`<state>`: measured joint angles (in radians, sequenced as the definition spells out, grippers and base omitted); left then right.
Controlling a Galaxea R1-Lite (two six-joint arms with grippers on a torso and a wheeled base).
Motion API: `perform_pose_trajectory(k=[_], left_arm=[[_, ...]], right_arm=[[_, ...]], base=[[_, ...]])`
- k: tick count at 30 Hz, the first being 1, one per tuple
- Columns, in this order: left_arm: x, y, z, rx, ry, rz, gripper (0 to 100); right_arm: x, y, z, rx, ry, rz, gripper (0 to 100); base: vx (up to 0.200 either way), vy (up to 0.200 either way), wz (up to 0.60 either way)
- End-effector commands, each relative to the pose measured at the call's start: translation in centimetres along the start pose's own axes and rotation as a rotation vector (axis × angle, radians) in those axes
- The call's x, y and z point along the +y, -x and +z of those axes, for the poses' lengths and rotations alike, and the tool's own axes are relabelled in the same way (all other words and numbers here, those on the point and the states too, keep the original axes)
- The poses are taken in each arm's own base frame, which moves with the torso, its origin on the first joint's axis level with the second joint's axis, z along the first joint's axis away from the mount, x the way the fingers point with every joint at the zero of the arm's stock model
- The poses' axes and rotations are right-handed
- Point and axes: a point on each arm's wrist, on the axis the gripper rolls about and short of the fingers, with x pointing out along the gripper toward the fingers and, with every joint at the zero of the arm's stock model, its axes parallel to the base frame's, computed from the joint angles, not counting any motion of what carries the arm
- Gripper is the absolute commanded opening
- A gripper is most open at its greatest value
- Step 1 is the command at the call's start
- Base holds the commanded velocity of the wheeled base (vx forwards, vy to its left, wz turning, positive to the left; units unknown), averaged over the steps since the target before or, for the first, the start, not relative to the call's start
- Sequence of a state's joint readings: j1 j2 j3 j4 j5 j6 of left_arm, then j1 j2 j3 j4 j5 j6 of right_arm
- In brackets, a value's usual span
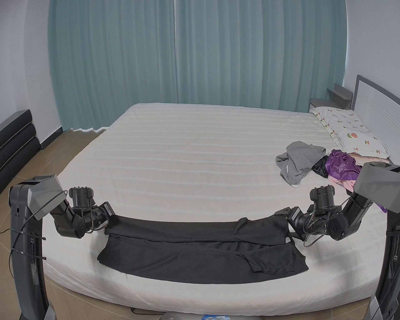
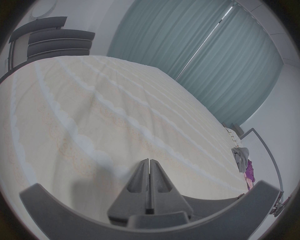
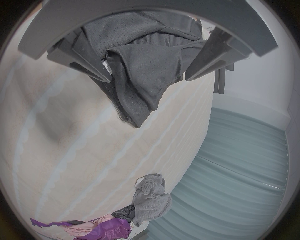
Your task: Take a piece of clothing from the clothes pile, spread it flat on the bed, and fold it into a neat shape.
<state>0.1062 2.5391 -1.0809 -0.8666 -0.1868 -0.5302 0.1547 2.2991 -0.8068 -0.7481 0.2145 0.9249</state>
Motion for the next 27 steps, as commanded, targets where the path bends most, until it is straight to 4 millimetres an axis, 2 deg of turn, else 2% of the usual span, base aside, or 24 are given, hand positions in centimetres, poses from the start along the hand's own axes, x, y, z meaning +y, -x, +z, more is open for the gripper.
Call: perform_pose_trajectory(k=[1,2,3,10,15,21,27], left_arm=[[0.1,-0.2,-0.2,0.003,0.001,0.001,0],[0.1,-0.2,-0.1,0.002,0.001,0.000,0],[0.1,-0.3,0.0,0.002,0.001,0.000,100],[0.0,0.1,0.0,0.005,0.016,0.002,100],[-0.2,2.1,0.7,0.003,0.072,-0.011,100],[-0.3,4.9,-0.7,0.088,0.064,-0.084,100],[0.5,5.6,-2.4,0.131,-0.083,-0.068,100]], right_arm=[[0.0,0.0,0.0,0.001,0.000,-0.001,100],[0.0,0.0,0.0,0.001,0.000,-0.001,100],[0.0,0.0,0.0,0.001,0.000,-0.001,100],[-0.1,0.0,-0.1,0.002,-0.002,-0.002,100],[-0.1,0.0,-0.1,0.002,-0.002,-0.002,100],[-0.1,0.0,-0.1,0.002,-0.001,-0.002,100],[0.0,0.0,-0.2,0.007,0.005,-0.003,100]], base=[[0.000,0.000,0.00],[0.000,0.000,0.00],[0.000,0.000,0.00],[0.000,0.000,0.00],[0.000,0.000,0.00],[0.000,0.000,0.00],[0.000,0.000,0.00]])
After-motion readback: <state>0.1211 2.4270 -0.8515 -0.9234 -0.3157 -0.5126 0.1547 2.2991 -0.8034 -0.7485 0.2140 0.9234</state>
